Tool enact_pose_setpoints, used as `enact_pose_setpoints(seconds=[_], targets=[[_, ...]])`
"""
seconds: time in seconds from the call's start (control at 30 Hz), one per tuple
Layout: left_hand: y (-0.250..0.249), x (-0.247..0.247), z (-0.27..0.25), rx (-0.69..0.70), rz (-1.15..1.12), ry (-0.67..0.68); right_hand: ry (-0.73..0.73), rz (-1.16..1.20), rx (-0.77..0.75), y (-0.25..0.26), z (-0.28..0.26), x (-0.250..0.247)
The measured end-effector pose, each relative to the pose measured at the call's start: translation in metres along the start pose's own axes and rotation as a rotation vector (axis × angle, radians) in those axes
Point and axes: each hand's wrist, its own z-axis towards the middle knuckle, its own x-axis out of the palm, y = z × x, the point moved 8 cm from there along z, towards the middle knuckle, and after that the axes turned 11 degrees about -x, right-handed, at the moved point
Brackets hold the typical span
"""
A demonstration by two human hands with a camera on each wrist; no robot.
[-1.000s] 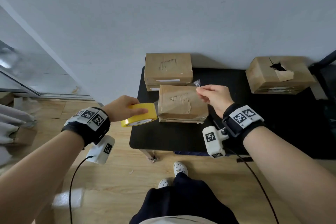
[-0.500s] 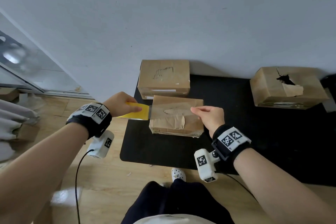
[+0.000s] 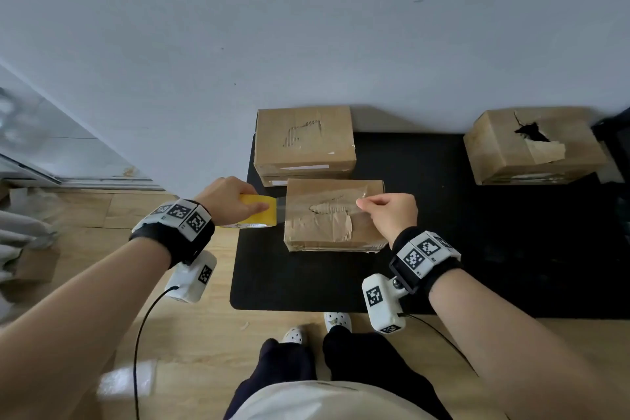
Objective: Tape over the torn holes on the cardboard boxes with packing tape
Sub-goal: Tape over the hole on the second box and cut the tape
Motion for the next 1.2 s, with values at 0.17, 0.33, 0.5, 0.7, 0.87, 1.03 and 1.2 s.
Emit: enact_pose_setpoints(seconds=[0.17, 0.33, 0.5, 0.7, 0.87, 1.03, 1.2], targets=[[0.002, 0.003, 0.002, 0.009, -0.018, 0.015, -0.014, -0.097, -0.005, 0.003, 0.001, 0.001], [-0.006, 0.0, -0.001, 0.035, -0.021, 0.021, 0.024, -0.213, 0.029, 0.008, 0.006, 0.002], [-0.008, 0.0, 0.0, 0.035, 0.003, 0.042, 0.11, -0.347, 0.087, 0.01, 0.018, 0.004], [-0.01, -0.004, 0.0, 0.038, 0.021, 0.055, 0.167, -0.472, 0.073, 0.017, 0.022, 0.001], [-0.011, -0.01, 0.0, 0.052, 0.032, 0.072, 0.15, -0.541, -0.179, 0.04, 0.008, 0.001], [-0.014, -0.013, -0.001, 0.078, 0.064, 0.103, 0.349, -0.627, -0.798, 0.081, -0.035, 0.063], [-0.016, -0.011, -0.001, 0.111, 0.094, 0.149, 0.615, -0.91, -0.876, 0.052, -0.051, 0.113]])
